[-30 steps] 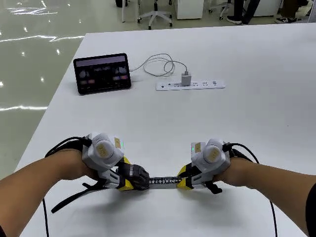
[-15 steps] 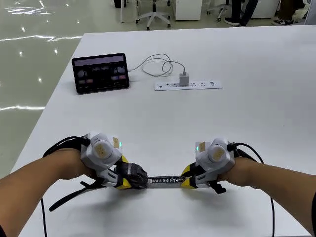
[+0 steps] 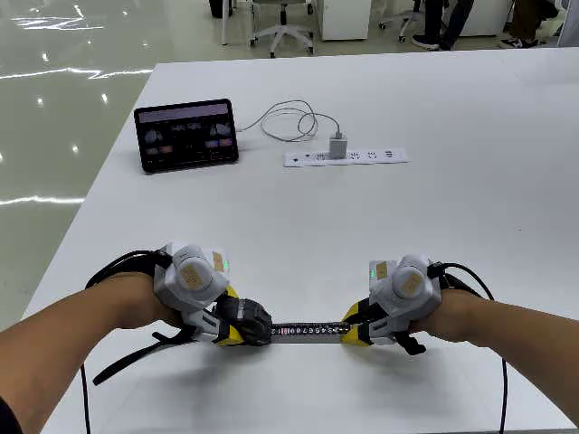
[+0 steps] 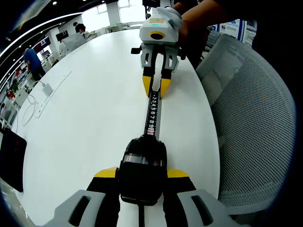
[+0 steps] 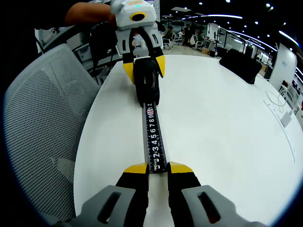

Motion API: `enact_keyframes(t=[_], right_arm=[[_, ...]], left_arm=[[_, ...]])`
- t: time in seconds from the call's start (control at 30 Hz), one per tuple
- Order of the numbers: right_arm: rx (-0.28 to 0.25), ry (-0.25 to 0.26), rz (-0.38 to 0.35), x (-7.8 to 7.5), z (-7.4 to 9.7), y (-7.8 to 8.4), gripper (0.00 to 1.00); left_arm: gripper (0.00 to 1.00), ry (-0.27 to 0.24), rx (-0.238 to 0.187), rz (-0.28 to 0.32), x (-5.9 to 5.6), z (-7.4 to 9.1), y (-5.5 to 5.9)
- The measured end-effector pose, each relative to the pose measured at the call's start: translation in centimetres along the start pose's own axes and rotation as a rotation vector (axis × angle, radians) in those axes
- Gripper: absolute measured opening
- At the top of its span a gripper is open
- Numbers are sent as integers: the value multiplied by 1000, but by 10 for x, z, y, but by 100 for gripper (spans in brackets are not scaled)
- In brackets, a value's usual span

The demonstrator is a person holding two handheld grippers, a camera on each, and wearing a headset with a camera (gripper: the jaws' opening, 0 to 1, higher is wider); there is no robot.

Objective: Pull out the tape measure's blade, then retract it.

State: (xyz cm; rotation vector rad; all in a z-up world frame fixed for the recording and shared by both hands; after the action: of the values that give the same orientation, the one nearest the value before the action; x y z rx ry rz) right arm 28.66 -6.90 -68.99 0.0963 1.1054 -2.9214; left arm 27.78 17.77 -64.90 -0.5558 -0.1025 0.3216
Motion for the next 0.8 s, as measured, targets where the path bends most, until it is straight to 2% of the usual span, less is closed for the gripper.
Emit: enact_keyframes(t=[0.57, 0.8], right_arm=[[12, -11, 9, -3, 10, 10, 10], [18, -5, -5, -3, 17, 19, 10]], left_arm=[[31, -2, 4, 24, -1, -1, -1], [31, -4, -13, 48, -2, -1, 0]])
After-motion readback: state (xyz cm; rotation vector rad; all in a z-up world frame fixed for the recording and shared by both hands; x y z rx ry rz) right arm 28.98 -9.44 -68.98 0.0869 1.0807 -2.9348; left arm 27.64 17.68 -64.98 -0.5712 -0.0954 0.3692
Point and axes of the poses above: the centre of the closed fingertips' face, and the gripper's own axes: z roughly backward along the fingers, x roughly to its left, y roughly out of its underside, the point moved 9 cm from there along z, roughly backward along the fingers, and after that the axes turned 7 degrees about z, right-handed, at the moved point
